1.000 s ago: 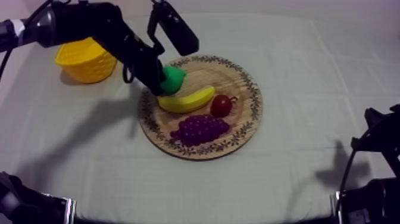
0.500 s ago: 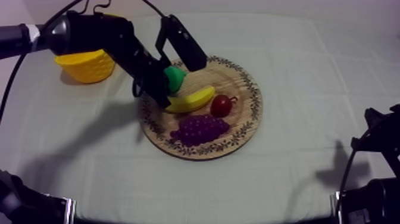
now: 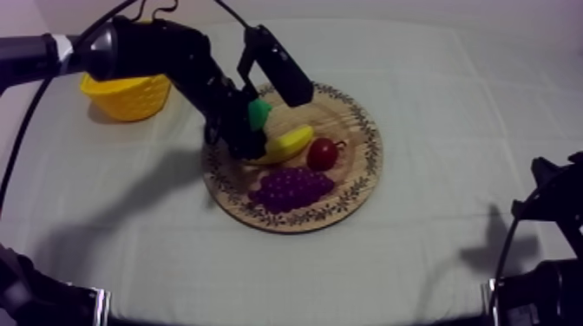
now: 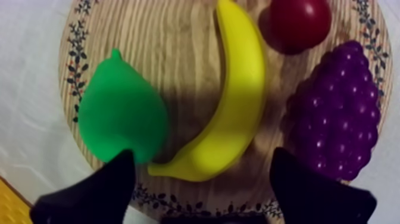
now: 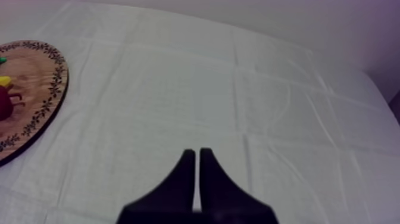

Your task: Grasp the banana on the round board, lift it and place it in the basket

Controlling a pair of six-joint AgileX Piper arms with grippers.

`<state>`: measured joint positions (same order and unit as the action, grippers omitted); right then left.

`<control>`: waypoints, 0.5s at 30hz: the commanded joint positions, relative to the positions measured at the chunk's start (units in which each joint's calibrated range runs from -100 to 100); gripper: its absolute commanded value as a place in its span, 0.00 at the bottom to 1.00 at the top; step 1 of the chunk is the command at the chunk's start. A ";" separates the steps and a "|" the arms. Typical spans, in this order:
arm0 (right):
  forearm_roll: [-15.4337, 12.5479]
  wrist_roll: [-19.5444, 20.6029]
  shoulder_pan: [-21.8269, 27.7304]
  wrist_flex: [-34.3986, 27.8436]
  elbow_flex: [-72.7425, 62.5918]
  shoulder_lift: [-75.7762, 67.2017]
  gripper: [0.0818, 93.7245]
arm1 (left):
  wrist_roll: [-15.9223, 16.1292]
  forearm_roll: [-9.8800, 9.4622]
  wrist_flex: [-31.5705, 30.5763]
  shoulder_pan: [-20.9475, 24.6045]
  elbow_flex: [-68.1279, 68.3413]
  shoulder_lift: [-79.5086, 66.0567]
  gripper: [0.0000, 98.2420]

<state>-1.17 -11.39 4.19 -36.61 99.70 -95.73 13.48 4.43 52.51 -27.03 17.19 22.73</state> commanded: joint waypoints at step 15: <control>0.02 -0.01 0.02 0.00 -0.03 -0.02 0.00 | -0.70 -0.30 7.05 -0.26 -8.26 6.83 0.93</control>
<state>-1.17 -11.39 4.19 -36.61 99.70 -95.73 12.86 4.10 58.82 -27.34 9.87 28.95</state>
